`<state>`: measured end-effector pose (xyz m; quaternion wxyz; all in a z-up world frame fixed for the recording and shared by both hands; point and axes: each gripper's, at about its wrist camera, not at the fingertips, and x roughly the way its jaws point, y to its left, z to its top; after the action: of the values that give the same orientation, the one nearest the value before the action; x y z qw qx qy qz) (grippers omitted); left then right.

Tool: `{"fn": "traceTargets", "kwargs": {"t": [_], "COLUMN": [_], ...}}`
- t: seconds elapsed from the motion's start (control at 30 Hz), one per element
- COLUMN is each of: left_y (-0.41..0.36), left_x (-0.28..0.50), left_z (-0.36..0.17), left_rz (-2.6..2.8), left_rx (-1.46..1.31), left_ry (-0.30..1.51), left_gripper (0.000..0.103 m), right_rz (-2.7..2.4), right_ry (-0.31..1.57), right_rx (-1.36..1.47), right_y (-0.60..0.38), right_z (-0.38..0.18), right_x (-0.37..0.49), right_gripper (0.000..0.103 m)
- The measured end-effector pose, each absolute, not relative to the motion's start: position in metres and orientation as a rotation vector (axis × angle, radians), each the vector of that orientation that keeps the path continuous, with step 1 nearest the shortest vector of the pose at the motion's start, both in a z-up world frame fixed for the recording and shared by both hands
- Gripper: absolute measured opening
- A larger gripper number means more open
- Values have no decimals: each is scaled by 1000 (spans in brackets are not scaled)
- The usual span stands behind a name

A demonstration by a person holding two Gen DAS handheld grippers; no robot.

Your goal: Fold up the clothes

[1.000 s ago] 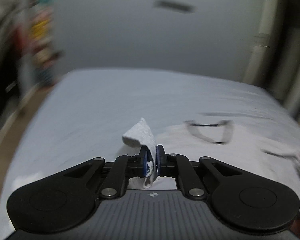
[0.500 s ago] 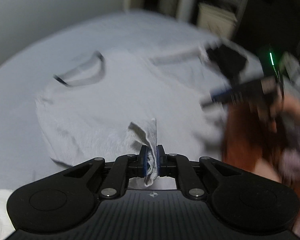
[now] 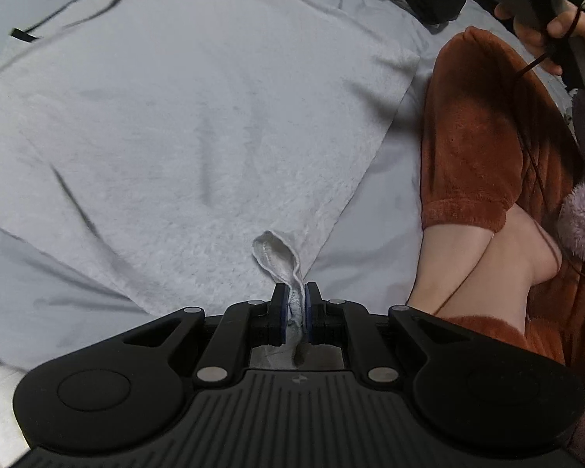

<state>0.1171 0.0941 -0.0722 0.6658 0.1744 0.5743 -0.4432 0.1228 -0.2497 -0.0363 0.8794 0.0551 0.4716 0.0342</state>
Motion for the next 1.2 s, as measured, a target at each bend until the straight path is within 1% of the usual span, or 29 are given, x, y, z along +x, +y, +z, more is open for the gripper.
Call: {"fn": "traceTargets", "kwargs": {"t": [0.13,0.23,0.27,0.33,0.37,0.43,0.5,0.57,0.73,0.8,0.83,0.87,1.07,1.2], "left_y": [86,85,86,85,84,80,76,73,74,71,67,63,42,36], "left_x": [116,115,115,111,108,102,96,93,106,117,119,120,110,113], "left_z": [-97,-114,-116,-117,-115,-105,-92,-76,-51,-64,-73,-82,-130,-127], "left_rz": [-1001,-974,-972,-974,-978,-992,-1023,-1056,-1031,-952,-934,-933,-970,-1002], "left_rx": [428,422,421,427,432,440,427,394,229,203,220,253,299,285], "left_ry": [1351,1410,1420,1426,1418,1382,1339,1288,1175,1244,1289,1328,1458,1467], "left_gripper": [8,13,19,24,29,37,41,47,49,46,41,38,38,38], "right_rz": [63,62,62,66,66,62,60,57,4,-22,-37,-72,-175,-231], "right_ry": [981,994,1003,1018,1031,1044,1037,1012,930,905,902,901,862,869], "right_rx": [84,76,69,64,65,67,71,80,104,148,160,176,256,282], "right_y": [-255,-260,-263,-268,-274,-286,-297,-316,-365,-394,-403,-420,-509,-563], "right_z": [-33,-33,-33,-34,-35,-35,-33,-30,-25,-25,-25,-24,-18,-22], "right_x": [123,125,126,130,134,141,147,157,182,193,197,204,229,245], "right_gripper": [71,71,71,71,71,71,71,71,71,71,71,71,71,71]}}
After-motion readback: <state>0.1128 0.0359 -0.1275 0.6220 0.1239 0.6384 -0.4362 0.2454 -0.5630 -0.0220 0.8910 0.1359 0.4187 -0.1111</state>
